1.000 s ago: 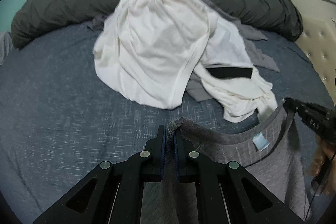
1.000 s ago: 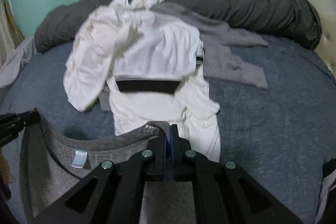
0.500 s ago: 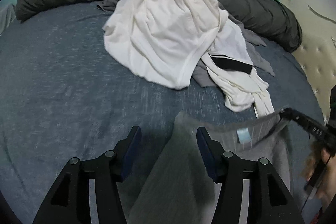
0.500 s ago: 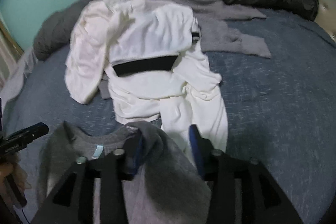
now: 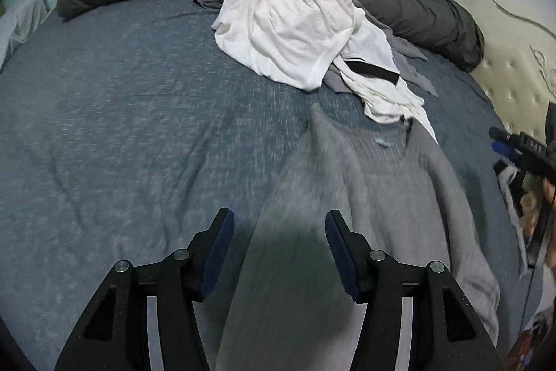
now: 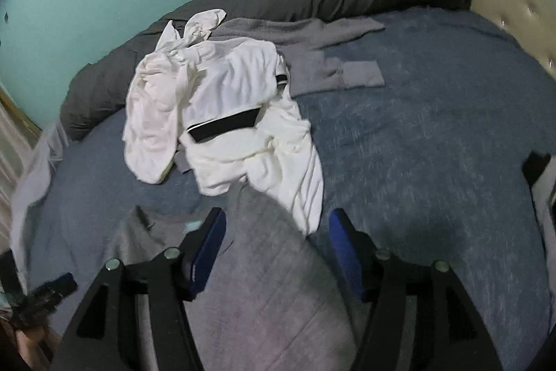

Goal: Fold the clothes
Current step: 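Press the right tool on the laid sweatshirt to smooth it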

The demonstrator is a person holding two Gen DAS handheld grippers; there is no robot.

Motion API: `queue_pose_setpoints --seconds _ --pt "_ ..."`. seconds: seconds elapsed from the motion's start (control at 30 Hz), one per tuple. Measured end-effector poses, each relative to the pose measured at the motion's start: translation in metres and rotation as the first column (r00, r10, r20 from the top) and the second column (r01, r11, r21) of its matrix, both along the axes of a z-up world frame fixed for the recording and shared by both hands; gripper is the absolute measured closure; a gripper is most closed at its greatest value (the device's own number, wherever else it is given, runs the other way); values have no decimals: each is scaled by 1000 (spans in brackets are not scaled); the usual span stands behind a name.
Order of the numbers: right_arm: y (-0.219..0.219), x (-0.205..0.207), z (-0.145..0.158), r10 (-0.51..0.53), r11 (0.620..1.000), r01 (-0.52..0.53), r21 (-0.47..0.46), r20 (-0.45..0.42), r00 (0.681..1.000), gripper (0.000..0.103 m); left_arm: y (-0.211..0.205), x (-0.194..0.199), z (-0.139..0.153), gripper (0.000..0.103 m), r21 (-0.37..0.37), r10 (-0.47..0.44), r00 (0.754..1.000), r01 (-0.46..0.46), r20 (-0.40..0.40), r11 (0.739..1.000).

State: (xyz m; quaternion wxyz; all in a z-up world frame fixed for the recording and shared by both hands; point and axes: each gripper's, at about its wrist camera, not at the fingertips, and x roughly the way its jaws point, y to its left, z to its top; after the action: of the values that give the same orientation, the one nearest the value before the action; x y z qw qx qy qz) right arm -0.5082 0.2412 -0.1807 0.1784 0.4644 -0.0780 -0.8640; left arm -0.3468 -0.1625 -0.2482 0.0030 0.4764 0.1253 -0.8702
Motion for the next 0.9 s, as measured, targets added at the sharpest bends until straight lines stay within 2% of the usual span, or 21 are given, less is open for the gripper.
queue_pose_setpoints --seconds 0.1,0.2,0.33,0.5,0.67,0.8,0.9 --pt "11 32 2 23 999 -23 -32 -10 1000 40 -3 28 5 44 -1 -10 1000 10 3 1000" --pt "29 81 -7 16 993 -16 -119 3 1000 40 -1 54 2 44 19 -24 999 24 23 1000" --pt "38 149 -30 32 982 -23 -186 42 999 37 -3 95 -13 44 34 -21 998 19 65 999" --pt "38 219 -40 76 962 -72 -263 6 997 37 -8 143 -39 44 71 10 993 -19 116 997" --pt "44 262 -52 63 950 -61 -307 -4 998 37 -14 182 -59 44 99 53 988 -68 148 993" --pt "35 277 -60 102 947 -103 -303 -18 995 37 -14 203 -70 44 111 74 983 -94 171 989" --pt "33 277 -62 106 935 -107 -339 -22 994 37 -11 212 -79 44 130 78 978 -104 192 986"
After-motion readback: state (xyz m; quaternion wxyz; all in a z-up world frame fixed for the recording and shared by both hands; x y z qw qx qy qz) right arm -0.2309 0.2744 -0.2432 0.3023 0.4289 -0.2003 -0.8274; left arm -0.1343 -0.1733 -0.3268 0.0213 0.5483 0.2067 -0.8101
